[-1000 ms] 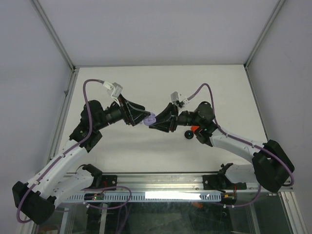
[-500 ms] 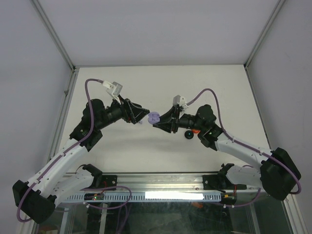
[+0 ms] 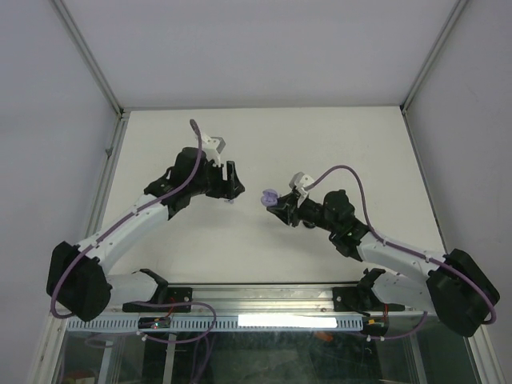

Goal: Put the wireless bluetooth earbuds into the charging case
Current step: Pick up the earbud from the center of the board.

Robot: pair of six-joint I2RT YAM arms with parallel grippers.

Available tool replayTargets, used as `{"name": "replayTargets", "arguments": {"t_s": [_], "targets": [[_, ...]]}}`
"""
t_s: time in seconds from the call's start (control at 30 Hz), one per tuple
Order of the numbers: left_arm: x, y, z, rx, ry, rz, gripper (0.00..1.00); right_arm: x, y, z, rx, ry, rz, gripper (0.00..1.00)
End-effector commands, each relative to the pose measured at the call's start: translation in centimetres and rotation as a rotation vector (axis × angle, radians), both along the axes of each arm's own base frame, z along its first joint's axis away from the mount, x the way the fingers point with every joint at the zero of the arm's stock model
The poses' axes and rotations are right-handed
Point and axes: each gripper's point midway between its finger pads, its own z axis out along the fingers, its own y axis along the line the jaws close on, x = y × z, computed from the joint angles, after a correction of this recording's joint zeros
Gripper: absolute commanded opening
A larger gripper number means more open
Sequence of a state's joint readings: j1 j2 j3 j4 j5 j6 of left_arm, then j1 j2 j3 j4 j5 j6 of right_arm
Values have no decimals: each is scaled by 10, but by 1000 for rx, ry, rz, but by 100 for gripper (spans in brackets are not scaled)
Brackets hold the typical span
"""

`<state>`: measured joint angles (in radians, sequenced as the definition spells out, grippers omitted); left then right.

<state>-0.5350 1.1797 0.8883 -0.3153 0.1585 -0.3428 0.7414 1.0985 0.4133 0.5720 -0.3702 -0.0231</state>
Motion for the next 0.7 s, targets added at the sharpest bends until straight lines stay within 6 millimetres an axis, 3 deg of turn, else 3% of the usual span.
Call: {"name": "replayTargets", "arguments": {"t_s": [0.0, 0.13, 0.33, 0.57, 0.67], "targets": [[19, 0, -14, 107, 31, -6, 71, 15, -13, 28, 52, -152, -102, 0], [39, -6, -43, 170, 87, -9, 72, 20, -23, 28, 49, -187, -165, 0], [61, -3, -89, 216, 199, -1, 72, 21, -24, 24, 48, -189, -169, 0], [61, -3, -126, 248, 288, -16, 72, 22, -23, 21, 41, -182, -168, 0], [55, -5, -132, 239, 318, -31, 71, 22, -23, 21, 41, -182, -168, 0]]}}
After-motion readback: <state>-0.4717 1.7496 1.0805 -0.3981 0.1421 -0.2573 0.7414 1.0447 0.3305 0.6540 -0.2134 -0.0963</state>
